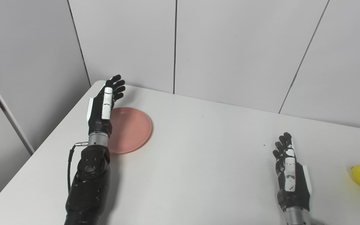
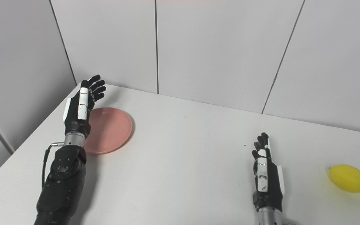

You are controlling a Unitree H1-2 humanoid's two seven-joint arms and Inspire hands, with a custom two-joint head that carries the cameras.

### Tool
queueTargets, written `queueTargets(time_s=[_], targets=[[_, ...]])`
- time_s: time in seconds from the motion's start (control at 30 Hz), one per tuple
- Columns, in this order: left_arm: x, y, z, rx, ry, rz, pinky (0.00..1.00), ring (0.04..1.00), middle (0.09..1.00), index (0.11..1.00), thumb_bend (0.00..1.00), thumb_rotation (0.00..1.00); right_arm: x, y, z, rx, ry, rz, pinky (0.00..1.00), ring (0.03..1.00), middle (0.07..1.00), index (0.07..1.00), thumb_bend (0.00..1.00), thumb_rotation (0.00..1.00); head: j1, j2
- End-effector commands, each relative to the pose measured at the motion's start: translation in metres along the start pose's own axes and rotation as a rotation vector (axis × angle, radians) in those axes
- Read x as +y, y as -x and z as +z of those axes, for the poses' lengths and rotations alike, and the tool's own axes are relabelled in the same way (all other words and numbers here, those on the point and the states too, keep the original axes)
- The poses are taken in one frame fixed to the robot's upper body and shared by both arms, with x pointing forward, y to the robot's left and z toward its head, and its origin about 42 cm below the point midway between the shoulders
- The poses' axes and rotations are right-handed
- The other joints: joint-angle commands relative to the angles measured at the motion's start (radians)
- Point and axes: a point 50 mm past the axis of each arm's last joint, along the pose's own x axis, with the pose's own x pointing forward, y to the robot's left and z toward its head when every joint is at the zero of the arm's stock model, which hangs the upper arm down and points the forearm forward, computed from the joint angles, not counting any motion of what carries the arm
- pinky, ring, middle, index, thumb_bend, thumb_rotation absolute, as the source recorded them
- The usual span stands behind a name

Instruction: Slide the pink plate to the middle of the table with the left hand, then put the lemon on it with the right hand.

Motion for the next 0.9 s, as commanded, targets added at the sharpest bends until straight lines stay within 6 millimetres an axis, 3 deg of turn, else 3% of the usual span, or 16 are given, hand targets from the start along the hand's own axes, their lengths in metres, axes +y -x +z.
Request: queueTargets(time_s=[0.0,0.87], targets=[[0.006,-0.019,0.024,-0.122,-0.041,0.025,0.79,0.802,0.808,0.799,0.71,1.0,-0.003,0.003,0.001,-0.032,0.003,0.001,1.0,1.0,1.0,1.0,0.75,1.0,0.001,0.0],[0.054,-0.02,0.002,-0.044,-0.176,0.123,0.78,0.789,0.792,0.781,0.72,1.0,-0.005,-0.003,0.0,-0.047,-0.013,0.004,1.0,1.0,1.0,1.0,0.76,1.0,0.015,-0.009]])
